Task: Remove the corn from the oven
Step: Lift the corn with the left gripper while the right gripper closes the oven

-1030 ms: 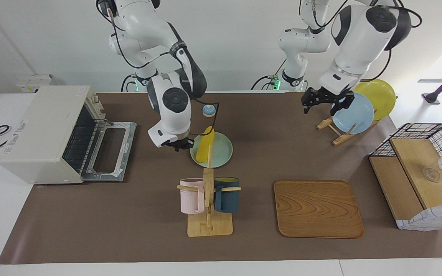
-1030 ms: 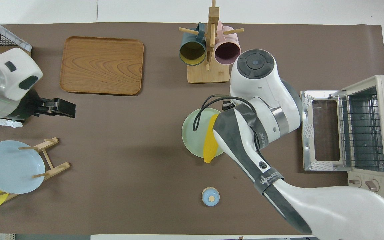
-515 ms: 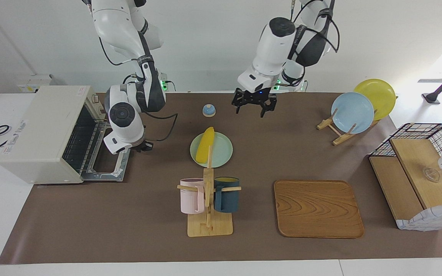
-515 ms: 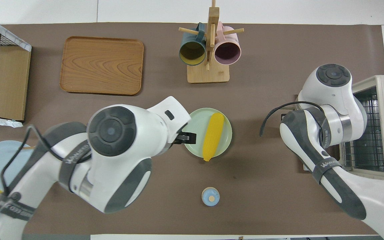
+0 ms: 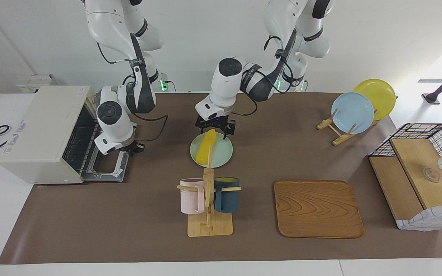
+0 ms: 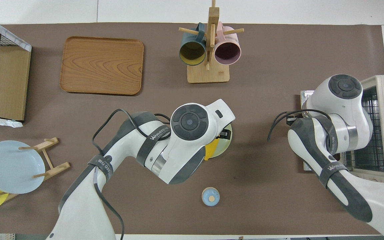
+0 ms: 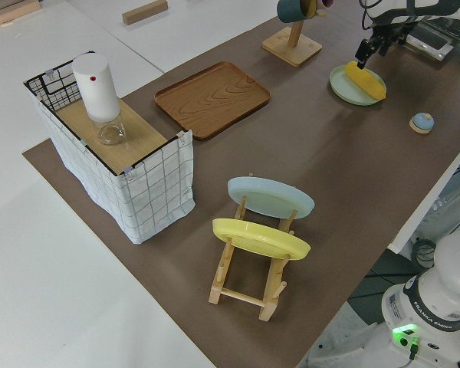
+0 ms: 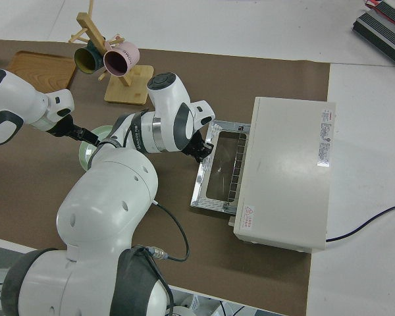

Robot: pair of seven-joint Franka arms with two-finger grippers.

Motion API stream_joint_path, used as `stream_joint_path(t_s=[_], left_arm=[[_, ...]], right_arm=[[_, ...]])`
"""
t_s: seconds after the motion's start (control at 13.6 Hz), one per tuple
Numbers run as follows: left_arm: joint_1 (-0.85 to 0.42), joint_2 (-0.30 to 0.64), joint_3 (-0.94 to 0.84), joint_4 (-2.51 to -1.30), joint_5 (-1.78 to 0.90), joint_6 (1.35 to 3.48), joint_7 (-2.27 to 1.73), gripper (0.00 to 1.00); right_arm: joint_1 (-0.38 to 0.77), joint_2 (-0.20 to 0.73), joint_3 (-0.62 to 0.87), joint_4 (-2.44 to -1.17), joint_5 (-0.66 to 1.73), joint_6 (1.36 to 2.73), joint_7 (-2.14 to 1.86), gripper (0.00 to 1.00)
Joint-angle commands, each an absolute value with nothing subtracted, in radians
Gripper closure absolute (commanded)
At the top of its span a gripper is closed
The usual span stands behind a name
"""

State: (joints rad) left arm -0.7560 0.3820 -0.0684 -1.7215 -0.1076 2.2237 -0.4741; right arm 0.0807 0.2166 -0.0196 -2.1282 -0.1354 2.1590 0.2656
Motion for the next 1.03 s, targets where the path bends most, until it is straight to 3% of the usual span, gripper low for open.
stream_joint_path(t_s=[0.0, 0.15, 0.44, 0.66, 0.74, 0.96], left_arm=[[-0.804, 0.465, -0.051, -1.677, -0.087, 2.279, -0.45, 0.0], [-0.805, 0.48, -0.051, -1.693, -0.087, 2.316, -0.408, 0.0], [-0.807, 0.483, -0.051, -1.736, -0.089, 2.356, -0.391, 0.0], [-0.808, 0.483, -0.051, -1.749, -0.089, 2.367, -0.394, 0.0], [-0.808, 0.483, -0.051, -1.753, -0.089, 2.373, -0.394, 0.08], [-0.807, 0.483, -0.051, -1.752, -0.089, 2.364, -0.394, 0.76]], right_arm=[[0.054, 0.193, -0.015, -2.16, -0.158, 2.174, 0.226, 1.0], [0.046, 0.17, -0.017, -2.14, -0.182, 2.119, 0.184, 1.0], [-0.012, 0.097, -0.017, -2.002, -0.25, 1.854, 0.062, 1.0], [-0.106, 0.032, -0.015, -1.971, -0.252, 1.773, -0.081, 1.0], [-0.115, 0.019, -0.015, -1.97, -0.252, 1.766, -0.101, 1.0], [-0.098, 0.006, -0.003, -1.939, -0.239, 1.723, -0.094, 0.96]])
